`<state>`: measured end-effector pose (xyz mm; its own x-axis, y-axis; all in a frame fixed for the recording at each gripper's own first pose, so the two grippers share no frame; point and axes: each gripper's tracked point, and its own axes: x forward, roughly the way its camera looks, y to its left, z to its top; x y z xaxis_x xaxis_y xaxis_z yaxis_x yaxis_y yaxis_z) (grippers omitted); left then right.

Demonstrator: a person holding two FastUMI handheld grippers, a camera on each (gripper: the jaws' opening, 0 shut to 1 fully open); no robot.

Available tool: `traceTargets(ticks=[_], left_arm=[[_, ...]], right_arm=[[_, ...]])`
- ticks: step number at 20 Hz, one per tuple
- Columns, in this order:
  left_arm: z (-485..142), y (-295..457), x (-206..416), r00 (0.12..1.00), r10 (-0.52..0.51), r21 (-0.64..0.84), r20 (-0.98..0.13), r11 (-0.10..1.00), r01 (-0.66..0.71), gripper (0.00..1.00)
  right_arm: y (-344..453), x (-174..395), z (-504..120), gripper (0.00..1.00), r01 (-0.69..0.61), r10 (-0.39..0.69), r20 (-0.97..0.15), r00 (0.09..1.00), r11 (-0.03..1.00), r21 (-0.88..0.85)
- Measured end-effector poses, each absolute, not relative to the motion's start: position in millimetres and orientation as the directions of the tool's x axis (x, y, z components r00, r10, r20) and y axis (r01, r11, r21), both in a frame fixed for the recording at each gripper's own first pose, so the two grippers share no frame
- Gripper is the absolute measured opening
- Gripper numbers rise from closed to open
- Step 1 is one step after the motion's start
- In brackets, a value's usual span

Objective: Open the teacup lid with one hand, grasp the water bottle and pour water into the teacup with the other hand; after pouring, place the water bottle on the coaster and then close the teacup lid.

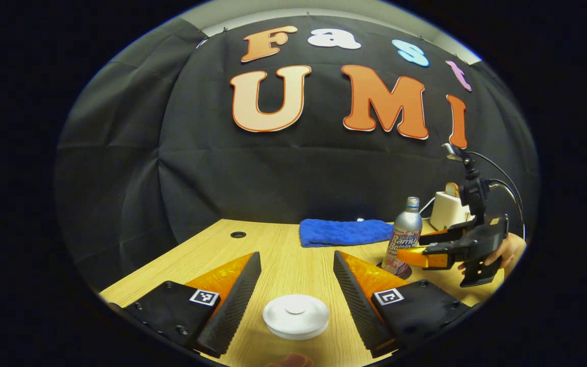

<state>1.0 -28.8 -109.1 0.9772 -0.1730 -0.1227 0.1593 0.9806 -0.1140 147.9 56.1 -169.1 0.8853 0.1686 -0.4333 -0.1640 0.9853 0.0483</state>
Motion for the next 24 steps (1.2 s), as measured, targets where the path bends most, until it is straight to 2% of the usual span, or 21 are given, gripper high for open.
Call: traceTargets(ticks=[10, 11, 14, 15, 16, 21, 24], left_arm=[[-68.3, -26.5, -11.1, 0.990, -0.138, -0.102, -0.034, 0.986, 0.134, 0.94], [-64.1, -23.1, -12.6, 0.991, -0.131, -0.097, -0.023, 0.987, 0.128, 0.94], [-50.5, -19.9, -16.4, 0.993, -0.118, -0.096, 0.009, 0.988, 0.118, 0.94], [-47.0, -19.8, -17.1, 0.993, -0.116, -0.098, 0.019, 0.988, 0.117, 0.90], [-44.3, -20.6, -18.1, 0.993, -0.116, -0.098, 0.026, 0.988, 0.118, 0.94], [-33.2, -31.7, -20.5, 0.990, -0.133, -0.110, 0.053, 0.984, 0.138, 0.94], [-30.6, -37.7, -19.9, 0.985, -0.155, -0.119, 0.072, 0.980, 0.163, 0.95]], right_arm=[[57.5, 79.9, -76.5, 0.98, -0.186, 0.187, -0.213, 0.959, 0.982, 0.021], [56.2, 75.1, -68.6, 1.00, -0.180, 0.180, -0.185, 0.966, 0.983, 0.014], [49.6, 61.6, -48.5, 0.98, -0.147, 0.147, -0.115, 0.982, 0.989, 0.011], [46.8, 57.4, -41.6, 0.98, -0.136, 0.137, -0.091, 0.986, 0.991, 0.012], [42.9, 54.4, -35.8, 0.98, -0.120, 0.120, -0.070, 0.990, 0.993, 0.010], [21.9, 38.9, -21.1, 0.98, -0.037, 0.037, 0.011, 0.999, 0.999, -0.015], [14.3, 34.5, -19.3, 0.97, -0.037, 0.038, 0.032, 0.999, 0.999, -0.024]])
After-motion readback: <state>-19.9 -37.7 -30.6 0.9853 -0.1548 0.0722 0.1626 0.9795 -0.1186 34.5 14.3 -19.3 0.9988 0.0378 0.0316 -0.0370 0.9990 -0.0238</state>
